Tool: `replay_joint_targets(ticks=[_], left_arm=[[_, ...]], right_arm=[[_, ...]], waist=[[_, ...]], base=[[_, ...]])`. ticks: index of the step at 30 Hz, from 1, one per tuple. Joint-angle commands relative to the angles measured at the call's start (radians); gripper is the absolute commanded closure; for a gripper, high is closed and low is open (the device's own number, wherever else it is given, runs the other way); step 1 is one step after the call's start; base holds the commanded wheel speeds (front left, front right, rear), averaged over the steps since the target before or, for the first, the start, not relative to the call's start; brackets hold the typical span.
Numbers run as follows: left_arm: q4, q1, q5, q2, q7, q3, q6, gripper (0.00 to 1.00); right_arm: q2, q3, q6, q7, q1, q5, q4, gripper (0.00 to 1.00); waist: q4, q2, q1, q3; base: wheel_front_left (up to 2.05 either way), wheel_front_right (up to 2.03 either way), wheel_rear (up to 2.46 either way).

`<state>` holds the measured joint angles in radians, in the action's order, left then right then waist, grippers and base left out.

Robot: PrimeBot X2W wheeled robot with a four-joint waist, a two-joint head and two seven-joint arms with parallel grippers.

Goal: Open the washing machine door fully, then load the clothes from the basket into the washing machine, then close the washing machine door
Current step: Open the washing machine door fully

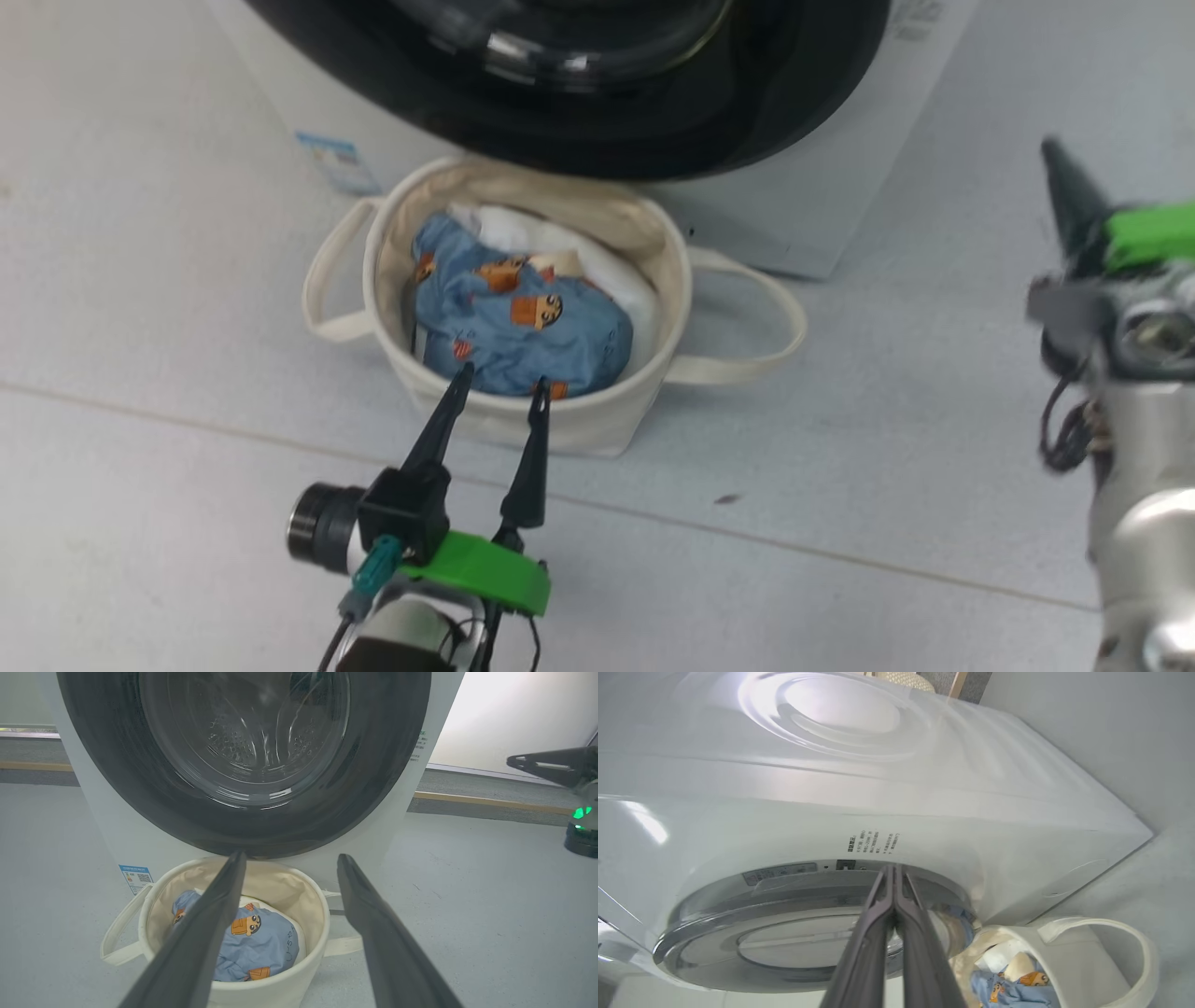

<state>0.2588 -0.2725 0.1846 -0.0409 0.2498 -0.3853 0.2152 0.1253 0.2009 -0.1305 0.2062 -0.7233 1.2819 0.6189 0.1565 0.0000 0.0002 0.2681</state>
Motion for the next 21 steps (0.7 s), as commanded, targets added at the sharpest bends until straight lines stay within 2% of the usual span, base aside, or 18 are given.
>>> replay_joint_targets(ticks=[1, 5, 11, 21], left_arm=[[-0.04, -0.04, 0.012, -0.009, 0.012, 0.01, 0.012, 0.0], [-0.049, -0.079, 0.042, -0.009, 0.012, -0.036, 0.037, 0.0], [-0.073, -0.123, 0.078, -0.009, 0.012, -0.077, 0.07, 0.0], [-0.12, -0.151, 0.111, -0.009, 0.012, -0.109, 0.1, 0.0]], right_arm=[[0.01, -0.004, 0.0, 0.05, -0.065, 0.046, -0.046, 1.0], [0.045, 0.029, 0.0, 0.194, -0.151, 0.151, -0.041, 1.0], [0.08, 0.049, 0.0, 0.317, -0.258, 0.225, -0.027, 1.0], [0.099, 0.05, 0.0, 0.395, -0.373, 0.265, -0.006, 1.0]], waist=[[0.045, 0.0, -0.0002, 0.076], [0.084, 0.0, -0.0002, 0.139], [0.123, 0.0, -0.0002, 0.21], [0.156, 0.0, -0.0002, 0.283]], base=[[0.0, 0.0, 0.0], [0.0, 0.0, 0.0], [0.0, 0.0, 0.0], [0.0, 0.0, 0.0]])
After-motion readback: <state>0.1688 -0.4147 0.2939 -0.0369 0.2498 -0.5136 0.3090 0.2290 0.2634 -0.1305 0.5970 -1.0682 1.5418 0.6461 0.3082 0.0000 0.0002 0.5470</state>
